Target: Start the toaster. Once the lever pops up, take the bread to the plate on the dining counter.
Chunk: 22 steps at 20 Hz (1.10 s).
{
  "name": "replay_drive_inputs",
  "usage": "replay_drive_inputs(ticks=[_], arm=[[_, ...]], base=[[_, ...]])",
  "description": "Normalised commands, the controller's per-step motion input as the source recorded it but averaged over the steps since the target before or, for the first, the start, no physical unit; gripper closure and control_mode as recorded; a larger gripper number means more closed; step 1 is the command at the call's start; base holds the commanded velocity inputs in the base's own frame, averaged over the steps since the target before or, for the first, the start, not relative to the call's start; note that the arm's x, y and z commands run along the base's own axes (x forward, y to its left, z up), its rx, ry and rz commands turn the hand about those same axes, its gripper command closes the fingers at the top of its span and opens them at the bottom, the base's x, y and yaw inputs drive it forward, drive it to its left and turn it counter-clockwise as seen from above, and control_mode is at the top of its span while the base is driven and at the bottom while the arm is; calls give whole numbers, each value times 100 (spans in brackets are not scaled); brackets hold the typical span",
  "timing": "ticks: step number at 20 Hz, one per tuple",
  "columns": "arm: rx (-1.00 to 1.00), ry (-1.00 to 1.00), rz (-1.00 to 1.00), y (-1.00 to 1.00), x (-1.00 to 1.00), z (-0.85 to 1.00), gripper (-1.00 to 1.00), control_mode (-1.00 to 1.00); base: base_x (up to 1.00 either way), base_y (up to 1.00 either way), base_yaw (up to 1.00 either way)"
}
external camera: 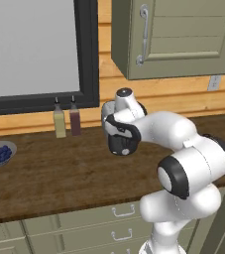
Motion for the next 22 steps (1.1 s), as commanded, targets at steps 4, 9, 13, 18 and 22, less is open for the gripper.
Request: replay_drive_inputs(ticks=[4, 9, 13, 18, 22], arm=[[0, 0, 0, 0, -22, -9, 100, -100], [0, 0, 0, 0, -22, -7, 100, -100], [0, 0, 0, 0, 26, 0, 100, -100], [0, 0, 0, 0, 19, 0, 100, -100], [0, 0, 0, 0, 1, 0, 100, -100]], base=[[0, 0, 0], [0, 0, 0], [0, 0, 0], [0, 0, 0], [0, 0, 0]])
